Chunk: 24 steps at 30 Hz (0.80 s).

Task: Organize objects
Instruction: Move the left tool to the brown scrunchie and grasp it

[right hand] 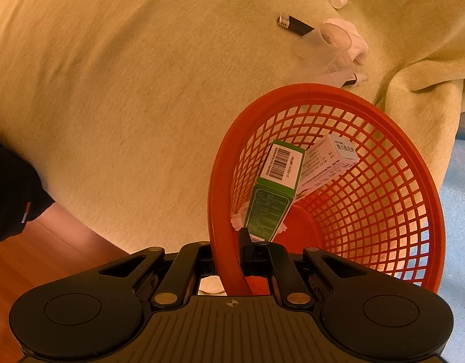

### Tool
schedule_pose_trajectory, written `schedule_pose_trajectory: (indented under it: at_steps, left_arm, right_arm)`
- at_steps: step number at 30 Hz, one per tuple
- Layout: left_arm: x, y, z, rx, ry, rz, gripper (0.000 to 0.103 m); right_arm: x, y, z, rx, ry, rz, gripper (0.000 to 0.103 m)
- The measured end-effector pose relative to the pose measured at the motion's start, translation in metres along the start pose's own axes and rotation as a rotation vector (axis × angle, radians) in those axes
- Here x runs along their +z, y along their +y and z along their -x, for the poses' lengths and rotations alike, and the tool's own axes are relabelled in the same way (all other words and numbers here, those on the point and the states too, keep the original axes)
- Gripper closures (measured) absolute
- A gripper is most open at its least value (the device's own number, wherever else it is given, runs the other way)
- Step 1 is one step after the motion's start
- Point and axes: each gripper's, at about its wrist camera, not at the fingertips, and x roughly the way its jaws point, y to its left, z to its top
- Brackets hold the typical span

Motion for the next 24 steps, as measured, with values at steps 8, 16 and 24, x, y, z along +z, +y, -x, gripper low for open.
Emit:
schedule_pose_trajectory:
  at_steps: [8, 16, 24]
  left_arm:
    - [-0.013, 0.028, -0.041, 0.083, 0.021, -0.025, 0.046]
    - [-0.018, 0.028, -0.078, 0.109, 0.034, -0.084, 0.046]
    - [-0.020, 0.026, -0.091, 0.131, 0.049, -0.152, 0.065]
  right_arm:
    - [0.004, -0.003, 0.002, 0.010, -0.001, -0.008, 0.100]
    - [0.008, -0.005, 0.002, 0.019, -0.005, -0.007, 0.100]
    - [0.008, -0.006, 0.002, 0.027, -0.008, -0.009, 0.100]
